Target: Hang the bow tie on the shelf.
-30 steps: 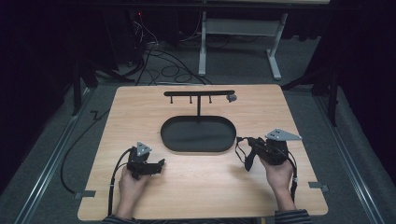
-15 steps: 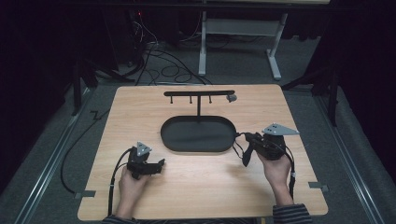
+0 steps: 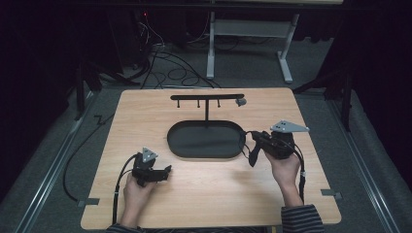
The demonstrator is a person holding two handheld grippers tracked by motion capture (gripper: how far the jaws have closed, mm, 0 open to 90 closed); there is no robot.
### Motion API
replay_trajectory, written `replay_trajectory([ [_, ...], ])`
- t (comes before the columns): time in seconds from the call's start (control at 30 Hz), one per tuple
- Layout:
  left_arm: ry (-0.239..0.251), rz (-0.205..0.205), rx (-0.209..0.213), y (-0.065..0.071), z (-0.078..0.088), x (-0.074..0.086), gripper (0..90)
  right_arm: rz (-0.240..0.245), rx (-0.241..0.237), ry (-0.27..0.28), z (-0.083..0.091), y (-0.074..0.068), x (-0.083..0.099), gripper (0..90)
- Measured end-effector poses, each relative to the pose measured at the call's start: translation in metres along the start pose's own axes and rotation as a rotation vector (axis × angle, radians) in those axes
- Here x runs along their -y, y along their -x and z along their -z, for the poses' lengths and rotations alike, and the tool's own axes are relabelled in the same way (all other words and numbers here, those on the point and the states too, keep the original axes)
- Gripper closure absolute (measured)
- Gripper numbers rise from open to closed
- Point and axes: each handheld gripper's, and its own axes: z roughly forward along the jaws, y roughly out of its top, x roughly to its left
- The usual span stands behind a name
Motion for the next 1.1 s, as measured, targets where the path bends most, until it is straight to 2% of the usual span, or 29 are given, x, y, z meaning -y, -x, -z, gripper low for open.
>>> replay_trajectory([
  [0.33,0.0,0.0,0.0,0.0,0.0,0.0,15.7,0.008,0.002,0.014,0.004,0.002,-0.016,89.2],
  [0.5,0.0,0.0,0.0,0.0,0.0,0.0,15.8,0.016,0.007,0.015,0.003,0.002,-0.02,89.2],
  [0.9,0.0,0.0,0.0,0.0,0.0,0.0,15.8,-0.002,0.015,0.029,0.001,0.009,-0.029,89.1],
  [1.1,0.0,0.0,0.0,0.0,0.0,0.0,15.8,0.009,0.017,0.024,-0.002,0.008,-0.036,89.1],
])
